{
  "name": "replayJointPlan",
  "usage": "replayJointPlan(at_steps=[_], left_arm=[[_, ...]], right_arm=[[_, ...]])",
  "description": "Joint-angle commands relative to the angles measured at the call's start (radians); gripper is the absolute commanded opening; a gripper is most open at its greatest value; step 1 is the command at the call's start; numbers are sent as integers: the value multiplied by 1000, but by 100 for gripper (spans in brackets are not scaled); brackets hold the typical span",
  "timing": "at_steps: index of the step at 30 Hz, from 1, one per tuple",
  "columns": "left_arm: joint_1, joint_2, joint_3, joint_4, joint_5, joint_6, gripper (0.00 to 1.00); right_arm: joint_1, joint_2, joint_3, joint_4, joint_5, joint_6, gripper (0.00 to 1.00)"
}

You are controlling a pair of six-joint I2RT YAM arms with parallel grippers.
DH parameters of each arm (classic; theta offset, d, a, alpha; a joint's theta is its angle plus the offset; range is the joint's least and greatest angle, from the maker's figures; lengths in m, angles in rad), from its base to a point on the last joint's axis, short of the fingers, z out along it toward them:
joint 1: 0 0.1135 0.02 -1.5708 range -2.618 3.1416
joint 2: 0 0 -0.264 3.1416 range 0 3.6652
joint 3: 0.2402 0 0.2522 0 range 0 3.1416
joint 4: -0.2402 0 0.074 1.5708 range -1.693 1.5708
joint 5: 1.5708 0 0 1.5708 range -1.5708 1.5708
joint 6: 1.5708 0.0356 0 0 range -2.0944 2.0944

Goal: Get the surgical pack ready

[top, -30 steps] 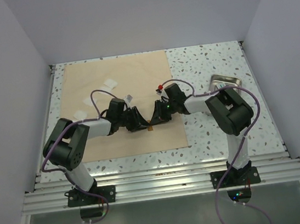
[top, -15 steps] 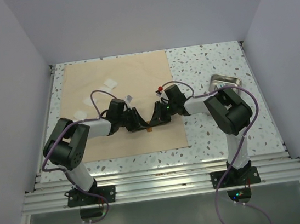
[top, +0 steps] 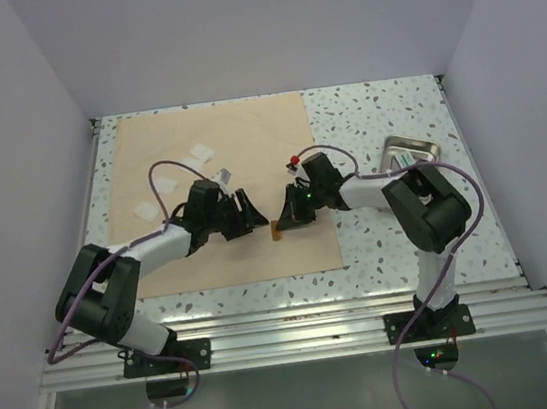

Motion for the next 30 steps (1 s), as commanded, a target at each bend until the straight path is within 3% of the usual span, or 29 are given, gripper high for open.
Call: replayJointPlan(at_steps=[1, 4, 8, 9, 11, 12, 14, 17, 26, 28, 29, 30], left_arm=[[5, -135, 4, -63, -126, 58, 64], [5, -196, 17, -141, -171, 81, 65], [6, -232, 24, -175, -191, 106, 65], [6, -237, 23, -177, -193, 109, 65], [9, -244, 18, -178, -185, 115, 66], [8, -247, 14, -178, -184, 115, 66], [9, -249, 9, -178, -176, 121, 66], [12, -255, 0, -178, -167, 129, 66], [129, -269, -17, -204, -76, 167, 67], [169, -290, -23, -220, -64, 181, 68], [178, -298, -22, -226, -64, 190, 68], [189, -313, -22, -243, -68, 196, 69]], right_arm=[[-21, -138, 42, -156, 99, -96, 0], [-72, -225, 103, -348, 243, -189, 0], [-159, -276, 261, -643, 661, -324, 0], [-171, -279, 283, -686, 853, -341, 0], [-205, -278, 335, -786, 1028, -390, 0], [-214, -275, 343, -801, 1217, -409, 0], [-266, -250, 356, -837, 1327, -455, 0], [-363, -207, 375, -875, 1352, -475, 0], [-405, 77, 539, -998, 1467, -473, 0], [-405, 118, 571, -1011, 1444, -464, 8], [-403, 127, 580, -1021, 1435, -455, 18], [-403, 140, 594, -1039, 1425, -450, 22]])
